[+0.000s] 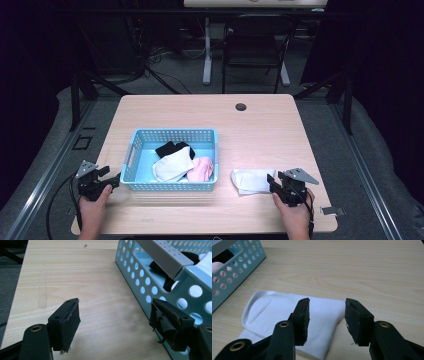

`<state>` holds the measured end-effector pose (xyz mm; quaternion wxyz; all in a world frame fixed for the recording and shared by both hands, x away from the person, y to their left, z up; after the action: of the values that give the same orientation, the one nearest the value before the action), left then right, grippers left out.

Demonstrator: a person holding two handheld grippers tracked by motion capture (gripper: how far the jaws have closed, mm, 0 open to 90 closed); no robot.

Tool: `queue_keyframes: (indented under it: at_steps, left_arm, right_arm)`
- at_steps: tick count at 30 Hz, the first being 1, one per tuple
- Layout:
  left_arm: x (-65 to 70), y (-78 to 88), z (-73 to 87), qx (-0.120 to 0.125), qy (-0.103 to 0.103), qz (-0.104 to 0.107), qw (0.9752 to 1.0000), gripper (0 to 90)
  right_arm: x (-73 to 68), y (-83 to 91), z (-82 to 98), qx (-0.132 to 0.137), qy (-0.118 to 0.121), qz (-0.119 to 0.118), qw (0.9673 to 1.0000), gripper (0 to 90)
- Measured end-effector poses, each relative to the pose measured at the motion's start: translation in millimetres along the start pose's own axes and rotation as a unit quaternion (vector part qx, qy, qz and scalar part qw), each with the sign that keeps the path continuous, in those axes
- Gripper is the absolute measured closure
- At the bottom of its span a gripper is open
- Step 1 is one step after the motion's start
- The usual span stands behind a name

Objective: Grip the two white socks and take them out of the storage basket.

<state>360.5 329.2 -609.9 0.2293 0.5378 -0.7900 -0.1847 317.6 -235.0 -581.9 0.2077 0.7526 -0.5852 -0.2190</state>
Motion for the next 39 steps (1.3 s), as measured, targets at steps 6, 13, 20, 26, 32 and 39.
queue_keyframes:
  at_steps: [6, 13, 20, 26, 32, 39]
  left_arm:
    - [0.2, 0.2, 0.1, 0.0, 0.001, 0.001, 1.0, 23.9]
    - [0.0, 0.0, 0.1, 0.0, 0.001, 0.0, 1.0, 23.9]
    - [0.0, 0.2, 0.1, 0.001, 0.002, 0.0, 1.0, 23.9]
    - [0.3, 0.4, -0.1, 0.001, 0.002, 0.001, 1.0, 23.9]
    - [-0.1, 0.2, -0.1, 0.001, 0.001, 0.001, 1.0, 24.0]
    - [0.0, 0.4, -0.4, 0.003, 0.001, 0.001, 1.0, 24.0]
  right_arm:
    - [-9.0, 2.7, -7.1, 0.012, 0.024, -0.005, 0.9996, 51.9]
    - [-29.5, 5.6, -22.9, -0.032, 0.034, -0.037, 0.9982, 42.5]
    - [-63.1, 8.8, -52.8, -0.04, 0.054, -0.078, 0.9947, 13.6]
    - [-99.4, 0.1, -72.9, -0.056, 0.11, -0.1, 0.9873, 8.2]
    - [-126.5, -11.0, -90.7, -0.058, 0.142, -0.107, 0.9823, 17.4]
    - [-151.5, -26.1, -112.8, -0.075, 0.149, -0.121, 0.9785, 35.7]
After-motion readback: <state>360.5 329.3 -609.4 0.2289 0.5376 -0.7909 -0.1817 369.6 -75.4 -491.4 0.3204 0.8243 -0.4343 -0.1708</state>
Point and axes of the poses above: each handheld gripper's, and its own axes: y roughly backward along the jaws, z roughly out of its underside, x roughly to its right, the point moved 5 cm from there along -y, roughly forward along the jaws, and after that the axes turned 1 degree about -x, right-handed, at the moved point
